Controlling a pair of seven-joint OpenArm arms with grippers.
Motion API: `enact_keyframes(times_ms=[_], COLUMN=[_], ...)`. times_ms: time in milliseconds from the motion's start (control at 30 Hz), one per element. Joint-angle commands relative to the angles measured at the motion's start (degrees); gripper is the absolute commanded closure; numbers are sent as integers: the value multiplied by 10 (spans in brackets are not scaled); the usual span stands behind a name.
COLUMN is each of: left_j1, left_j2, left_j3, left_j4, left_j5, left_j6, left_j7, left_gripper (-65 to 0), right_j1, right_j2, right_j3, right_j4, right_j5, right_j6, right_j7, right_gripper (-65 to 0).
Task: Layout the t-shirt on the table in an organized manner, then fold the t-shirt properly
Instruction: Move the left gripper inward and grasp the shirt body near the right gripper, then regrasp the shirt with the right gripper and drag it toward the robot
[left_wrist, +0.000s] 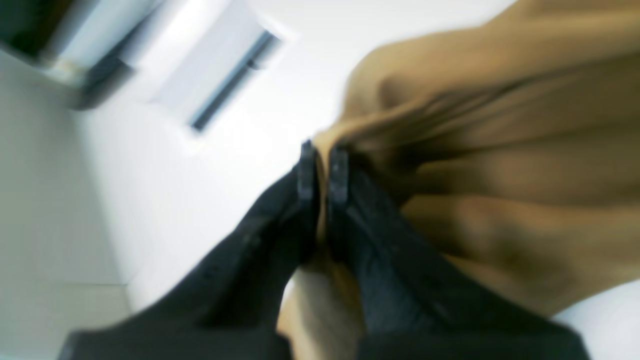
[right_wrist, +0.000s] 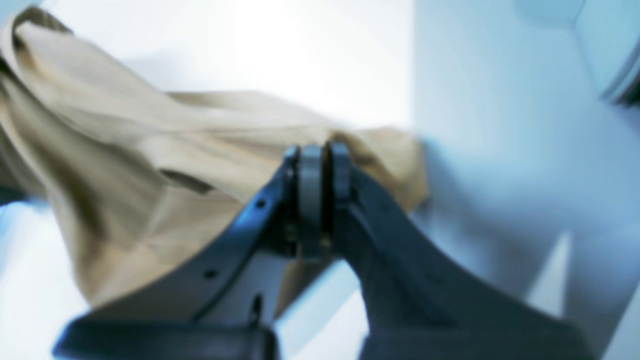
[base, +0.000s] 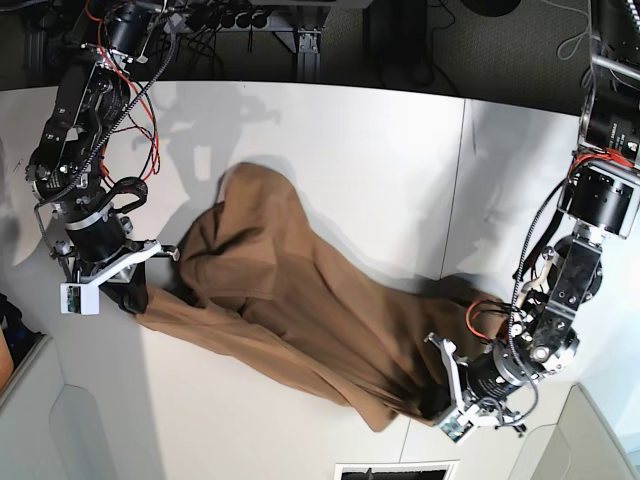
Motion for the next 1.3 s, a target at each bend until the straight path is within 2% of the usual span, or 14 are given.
enact_keyframes(times_ms=[0, 200, 367, 500, 533, 567, 633, 667, 733, 800, 967, 1033, 1167, 1267], left_j1=[-20, -19, -16, 7, 13, 20, 34, 39, 43, 46, 57, 63, 64, 64], left_j2=[-19, -53, -51, -50, -49, -49, -46, -43, -38, -38, -45, -44, -37, -27], left_j3=[-8, -13, -13, -13, -13, -13, -13, -13, -13, -13, -13, -13, -13, -13], left_j4=[23, 84, 87, 86, 86, 86, 86, 86, 86, 86, 87, 87, 87, 87], left_j5=[5, 2, -15, -15, -15, -15, -15, -15, -15, -25, -56, -65, -66, -66], left_j6=[17, 14, -59, -66, -64, -57, -31, -13, 6, 5, -30, -41, -41, -41], left_j7=[-12, 38, 43, 43, 44, 44, 47, 54, 82, 96, 97, 95, 89, 88], left_gripper=[0, 0, -8, -297, -355, -379, -379, -378, -378, -378, -378, -378, -378, -378], right_j1=[8, 13, 12, 11, 10, 9, 7, 7, 7, 7, -1, -14, -33, -41], right_j2=[4, 5, 5, 5, 5, 5, 5, 5, 5, 4, -15, -24, -39, -40], right_j3=[3, 33, 85, 114, 116, 116, 116, 116, 116, 115, 108, 84, -8, -92], right_j4=[20, 33, 33, 32, 32, 32, 32, 32, 32, 32, 34, 34, 33, 30], right_j5=[7, 7, 1, 4, 7, 12, 27, 38, 71, 115, 240, 276, 236, 149], right_j6=[1, 0, -33, -49, -49, -49, -49, -47, -42, -18, 66, 83, 86, 70], right_j7=[13, 16, 11, -14, -15, -15, -16, -22, -35, -59, -114, -125, -122, -90], right_gripper=[0, 0, 0, -2, -97, -197, -341, -367, -368, -367, -367, -367, -367, -367])
